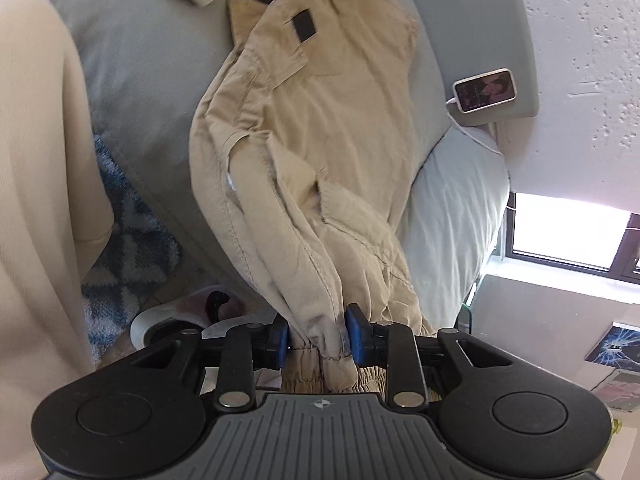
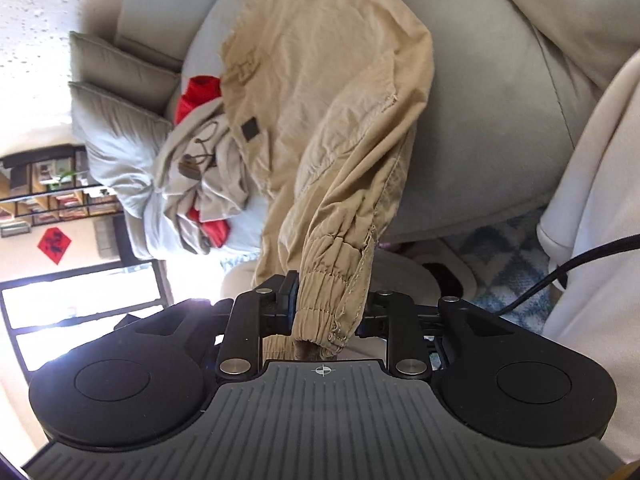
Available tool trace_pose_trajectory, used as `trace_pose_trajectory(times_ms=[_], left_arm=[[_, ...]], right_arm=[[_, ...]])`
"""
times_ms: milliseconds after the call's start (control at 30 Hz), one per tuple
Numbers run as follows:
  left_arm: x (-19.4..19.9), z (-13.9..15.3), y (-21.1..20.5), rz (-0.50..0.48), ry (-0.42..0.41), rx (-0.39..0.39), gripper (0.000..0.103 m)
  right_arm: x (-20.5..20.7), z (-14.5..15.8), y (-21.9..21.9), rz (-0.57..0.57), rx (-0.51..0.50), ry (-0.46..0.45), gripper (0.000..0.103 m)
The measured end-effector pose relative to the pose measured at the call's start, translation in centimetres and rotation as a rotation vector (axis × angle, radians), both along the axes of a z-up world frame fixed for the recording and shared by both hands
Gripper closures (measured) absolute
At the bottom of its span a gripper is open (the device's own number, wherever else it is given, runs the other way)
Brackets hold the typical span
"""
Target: Fold clothes
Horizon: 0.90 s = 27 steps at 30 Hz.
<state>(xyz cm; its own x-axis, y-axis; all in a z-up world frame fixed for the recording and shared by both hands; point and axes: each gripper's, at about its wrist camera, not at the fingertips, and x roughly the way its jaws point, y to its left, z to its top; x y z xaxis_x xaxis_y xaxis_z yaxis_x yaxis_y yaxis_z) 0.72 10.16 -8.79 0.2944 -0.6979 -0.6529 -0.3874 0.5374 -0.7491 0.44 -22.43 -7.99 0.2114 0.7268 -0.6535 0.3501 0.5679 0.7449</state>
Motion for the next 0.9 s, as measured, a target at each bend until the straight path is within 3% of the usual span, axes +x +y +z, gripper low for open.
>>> trace_pose_trajectory(times_ms=[133, 200, 267, 333, 433, 467, 567, 667, 767, 900], left_arm=[[2.4, 1.8, -0.1, 0.011, -0.104, 0.068, 0.063], [4.0, 2.6, -0.2, 0.028, -0.165, 0.13, 0.046], [6.2, 3.7, -0.4, 0.046, -0.251, 0.199, 0.039], [8.4, 4.6, -0.6, 0.067, -0.305, 0.275, 0.03], [9.6, 7.0, -0.8, 0.098, -0.414, 0.403, 0.02], [9.5, 7.7, -0.8, 0.095, -0.465, 0.429, 0.012], [8.6, 9.2, -0.5, 0.067, -0.585, 0.469, 0.01], [7.9, 8.2, 0.0, 0.03, -0.538, 0.535, 0.01], [7.4, 5.6, 0.0, -0.041, -0.396, 0.608, 0.014], [6.0, 1.3, 0.8, -0.047, -0.321, 0.559, 0.014]], right_arm=[[2.5, 1.7, 0.3, -0.016, 0.028, -0.047, 0.074], [4.1, 2.2, 0.5, -0.038, 0.042, -0.079, 0.074], [6.4, 2.8, 1.2, -0.049, 0.041, -0.129, 0.073], [9.1, 3.3, 1.9, -0.053, 0.019, -0.205, 0.055], [12.8, 4.4, 2.3, -0.085, -0.049, -0.297, 0.042], [13.4, 5.2, 2.1, -0.096, -0.071, -0.323, 0.038], [13.1, 7.4, 1.0, -0.103, -0.077, -0.433, 0.022], [11.7, 7.6, -0.4, -0.116, -0.129, -0.463, 0.017], [10.3, 5.7, -2.0, -0.12, -0.192, -0.395, 0.017], [8.1, 2.1, -4.7, -0.178, -0.166, -0.289, 0.017]])
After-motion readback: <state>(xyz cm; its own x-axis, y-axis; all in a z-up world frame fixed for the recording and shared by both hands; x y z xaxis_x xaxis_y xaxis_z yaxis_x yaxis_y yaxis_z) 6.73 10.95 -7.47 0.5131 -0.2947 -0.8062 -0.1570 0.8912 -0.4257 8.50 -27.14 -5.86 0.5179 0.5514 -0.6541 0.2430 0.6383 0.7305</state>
